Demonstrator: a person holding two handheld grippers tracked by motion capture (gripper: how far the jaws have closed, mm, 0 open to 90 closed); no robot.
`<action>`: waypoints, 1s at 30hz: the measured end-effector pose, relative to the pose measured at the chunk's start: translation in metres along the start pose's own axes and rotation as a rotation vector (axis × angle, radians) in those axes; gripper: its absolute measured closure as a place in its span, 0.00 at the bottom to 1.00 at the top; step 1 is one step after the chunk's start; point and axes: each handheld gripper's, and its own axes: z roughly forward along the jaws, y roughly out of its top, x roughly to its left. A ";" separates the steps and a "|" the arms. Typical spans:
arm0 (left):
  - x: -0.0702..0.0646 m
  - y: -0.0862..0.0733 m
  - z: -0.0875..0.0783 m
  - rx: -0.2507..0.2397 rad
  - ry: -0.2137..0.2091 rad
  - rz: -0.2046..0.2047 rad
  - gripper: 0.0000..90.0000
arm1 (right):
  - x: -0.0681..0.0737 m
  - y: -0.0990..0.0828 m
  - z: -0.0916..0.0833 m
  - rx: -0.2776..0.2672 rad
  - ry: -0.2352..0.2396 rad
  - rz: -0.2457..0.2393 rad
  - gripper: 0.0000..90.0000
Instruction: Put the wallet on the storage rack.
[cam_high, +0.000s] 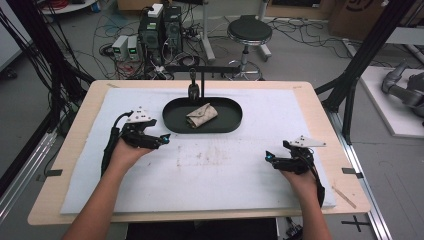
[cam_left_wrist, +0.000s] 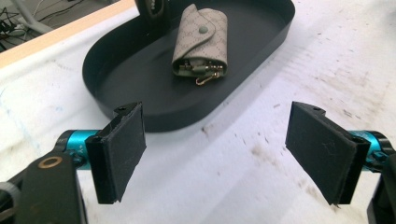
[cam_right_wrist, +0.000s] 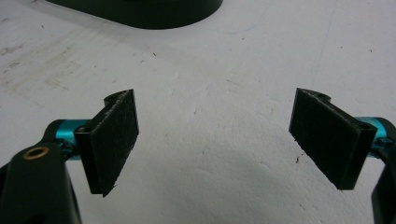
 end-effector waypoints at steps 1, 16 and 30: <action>-0.001 -0.004 -0.004 -0.010 0.004 -0.006 0.22 | 0.000 0.000 0.000 0.002 0.000 -0.001 0.18; -0.003 -0.048 -0.025 -0.120 -0.025 -0.087 0.22 | 0.001 0.000 -0.001 -0.003 0.005 -0.006 0.18; 0.000 -0.054 -0.024 -0.111 -0.007 -0.074 0.22 | -0.004 -0.003 0.001 0.007 -0.002 -0.008 0.18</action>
